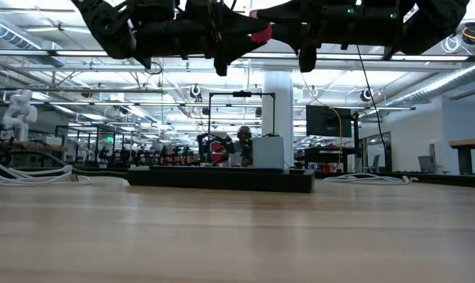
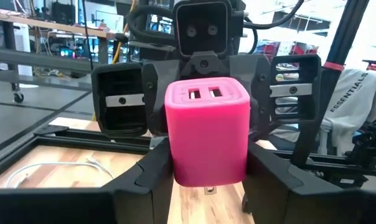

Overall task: Insert USB
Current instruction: Insert the pink charger adapter into the top left black outlet extension

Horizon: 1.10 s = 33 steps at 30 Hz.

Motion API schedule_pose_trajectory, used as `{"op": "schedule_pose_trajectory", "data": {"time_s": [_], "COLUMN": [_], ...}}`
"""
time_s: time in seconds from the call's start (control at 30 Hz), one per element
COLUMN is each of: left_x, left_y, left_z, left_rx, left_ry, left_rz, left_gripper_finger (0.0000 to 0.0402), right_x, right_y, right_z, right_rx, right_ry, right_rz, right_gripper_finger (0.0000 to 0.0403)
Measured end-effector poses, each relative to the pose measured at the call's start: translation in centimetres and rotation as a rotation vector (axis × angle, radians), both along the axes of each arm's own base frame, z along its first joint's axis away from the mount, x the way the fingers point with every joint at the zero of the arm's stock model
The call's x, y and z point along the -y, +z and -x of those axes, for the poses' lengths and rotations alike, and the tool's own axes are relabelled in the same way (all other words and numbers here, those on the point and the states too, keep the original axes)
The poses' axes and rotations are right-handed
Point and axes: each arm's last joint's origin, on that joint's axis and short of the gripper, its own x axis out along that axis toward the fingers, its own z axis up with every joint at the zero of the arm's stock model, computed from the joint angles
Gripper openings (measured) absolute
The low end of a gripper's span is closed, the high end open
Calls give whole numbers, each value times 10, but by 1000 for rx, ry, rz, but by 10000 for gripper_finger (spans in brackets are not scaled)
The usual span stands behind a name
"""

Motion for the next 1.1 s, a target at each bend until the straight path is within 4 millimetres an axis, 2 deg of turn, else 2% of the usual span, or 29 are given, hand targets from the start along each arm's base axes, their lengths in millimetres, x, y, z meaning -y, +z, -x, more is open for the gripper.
{"op": "schedule_pose_trajectory", "data": {"time_s": [0.33, 0.5, 0.57, 0.73, 0.97, 1.1], "left_x": [0, 1, 1, 2, 2, 2], "left_y": [-3, -8, -10, -17, -26, -28], "left_z": [0, 0, 0, 0, 2, 2], "left_rx": [-30, -82, -98, -164, -256, -275], "left_ry": [-12, -46, -53, -60, -65, -66], "left_rz": [-3, -1, -16, -43, -65, -61], "left_gripper_finger": [158, 158, 158, 158, 158, 158], "right_x": [-2, 2, 4, 7, 18, 23], "right_y": [-3, -7, -1, 26, 86, 103], "right_z": [0, 0, -1, -8, -17, -32], "right_rx": [-29, -90, -146, -371, -809, -966], "right_ry": [6, 14, 14, 41, 100, 153], "right_rz": [-2, -54, -58, -1, 15, -9], "right_gripper_finger": [116, 222, 245, 244, 213, 210]}}
